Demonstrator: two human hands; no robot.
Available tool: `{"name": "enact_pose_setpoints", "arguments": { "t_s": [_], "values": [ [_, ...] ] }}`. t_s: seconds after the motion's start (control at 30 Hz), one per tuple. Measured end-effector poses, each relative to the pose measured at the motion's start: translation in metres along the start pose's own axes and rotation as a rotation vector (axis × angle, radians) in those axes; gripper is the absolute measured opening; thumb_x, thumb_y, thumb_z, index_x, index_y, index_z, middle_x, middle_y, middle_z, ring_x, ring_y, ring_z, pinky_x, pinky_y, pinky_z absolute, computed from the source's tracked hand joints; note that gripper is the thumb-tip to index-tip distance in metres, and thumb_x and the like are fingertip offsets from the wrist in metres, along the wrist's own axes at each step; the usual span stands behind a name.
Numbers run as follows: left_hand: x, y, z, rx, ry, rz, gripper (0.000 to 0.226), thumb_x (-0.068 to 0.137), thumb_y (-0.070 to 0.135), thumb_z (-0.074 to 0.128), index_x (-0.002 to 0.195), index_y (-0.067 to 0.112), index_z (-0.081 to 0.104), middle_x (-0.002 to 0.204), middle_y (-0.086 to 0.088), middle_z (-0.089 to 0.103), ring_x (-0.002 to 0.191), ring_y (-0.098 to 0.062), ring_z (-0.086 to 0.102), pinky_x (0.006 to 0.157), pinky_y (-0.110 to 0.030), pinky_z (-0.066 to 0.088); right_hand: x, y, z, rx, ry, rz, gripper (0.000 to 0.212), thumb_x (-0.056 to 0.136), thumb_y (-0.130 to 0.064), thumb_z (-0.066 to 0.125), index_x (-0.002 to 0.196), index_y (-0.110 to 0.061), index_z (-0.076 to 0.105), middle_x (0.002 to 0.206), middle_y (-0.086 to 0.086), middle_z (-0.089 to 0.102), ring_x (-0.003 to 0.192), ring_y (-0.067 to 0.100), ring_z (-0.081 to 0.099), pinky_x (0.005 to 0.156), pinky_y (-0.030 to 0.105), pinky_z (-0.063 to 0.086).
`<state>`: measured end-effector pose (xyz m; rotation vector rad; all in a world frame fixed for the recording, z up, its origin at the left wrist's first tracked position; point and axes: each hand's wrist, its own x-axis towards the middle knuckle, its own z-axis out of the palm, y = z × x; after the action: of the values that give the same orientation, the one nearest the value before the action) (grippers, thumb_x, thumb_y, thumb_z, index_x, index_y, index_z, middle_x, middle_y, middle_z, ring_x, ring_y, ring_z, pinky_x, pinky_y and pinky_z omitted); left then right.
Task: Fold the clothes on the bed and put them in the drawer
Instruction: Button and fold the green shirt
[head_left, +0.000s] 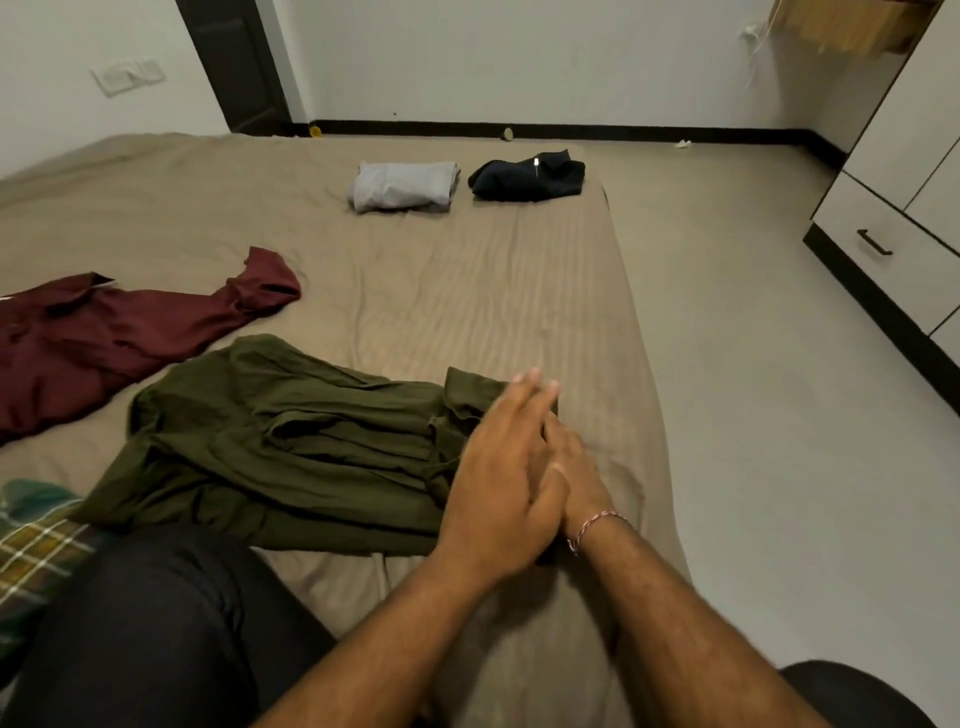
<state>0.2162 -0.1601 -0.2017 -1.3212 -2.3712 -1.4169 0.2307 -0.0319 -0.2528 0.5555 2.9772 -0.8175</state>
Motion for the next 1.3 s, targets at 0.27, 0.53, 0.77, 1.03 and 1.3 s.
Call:
{"name": "enact_pose_setpoints", "arguments": {
  "t_s": [0.27,0.53,0.77,1.03,1.3],
  "values": [
    [-0.006,-0.106,0.018,0.362,-0.289,-0.391,0.065,0.108,0.052,0.034,0.165,0.031,0.014,0.174,0.004,0.001,0.159,-0.011,-0.004,0.127,-0.035,-0.001,-0.004,0.001,-0.001,1.322,0.102,0.510,0.045,0.098,-0.020,0.066,0.140,-0.018,0.049,0.129,0.005,0.066,0.106,0.017,0.067,0.075,0.032,0.057],
    [0.000,-0.104,0.011,0.172,-0.354,-0.457,0.066,0.107,0.056,0.032,0.165,0.034,0.012,0.173,0.009,-0.001,0.158,-0.005,-0.007,0.129,-0.035,-0.003,0.006,-0.012,-0.003,1.217,0.133,0.480,0.012,0.098,-0.012,0.065,0.107,-0.008,0.071,0.101,0.017,0.078,0.083,0.026,0.076,0.063,0.035,0.060],
    [0.016,-0.052,0.058,-0.675,-0.173,-0.581,0.080,0.095,0.071,0.046,0.162,0.031,0.028,0.170,0.009,0.022,0.156,-0.004,0.016,0.131,-0.041,0.012,-0.013,-0.006,-0.066,1.195,0.380,0.388,0.012,0.089,-0.004,0.070,0.101,-0.004,0.075,0.089,0.010,0.079,0.082,0.020,0.073,0.077,0.038,0.062],
    [0.019,0.008,0.081,-1.524,-0.043,-0.916,0.072,0.107,0.059,0.026,0.122,0.008,0.074,0.110,-0.015,0.074,0.100,-0.023,0.070,0.096,-0.037,0.054,-0.038,0.012,-0.094,1.226,0.427,0.312,0.014,0.097,-0.016,0.066,0.105,-0.009,0.074,0.066,0.001,0.057,0.056,0.013,0.050,0.053,0.027,0.042],
    [0.016,-0.036,0.009,-1.058,0.205,-0.958,0.018,0.100,0.021,0.060,0.111,0.012,0.072,0.097,-0.010,0.077,0.081,-0.018,0.071,0.076,-0.033,0.058,-0.019,-0.030,-0.045,0.817,0.023,0.162,0.025,0.101,-0.008,0.055,0.111,-0.023,0.073,0.070,-0.002,0.067,0.061,0.012,0.058,0.057,0.025,0.052]
  ]
}}
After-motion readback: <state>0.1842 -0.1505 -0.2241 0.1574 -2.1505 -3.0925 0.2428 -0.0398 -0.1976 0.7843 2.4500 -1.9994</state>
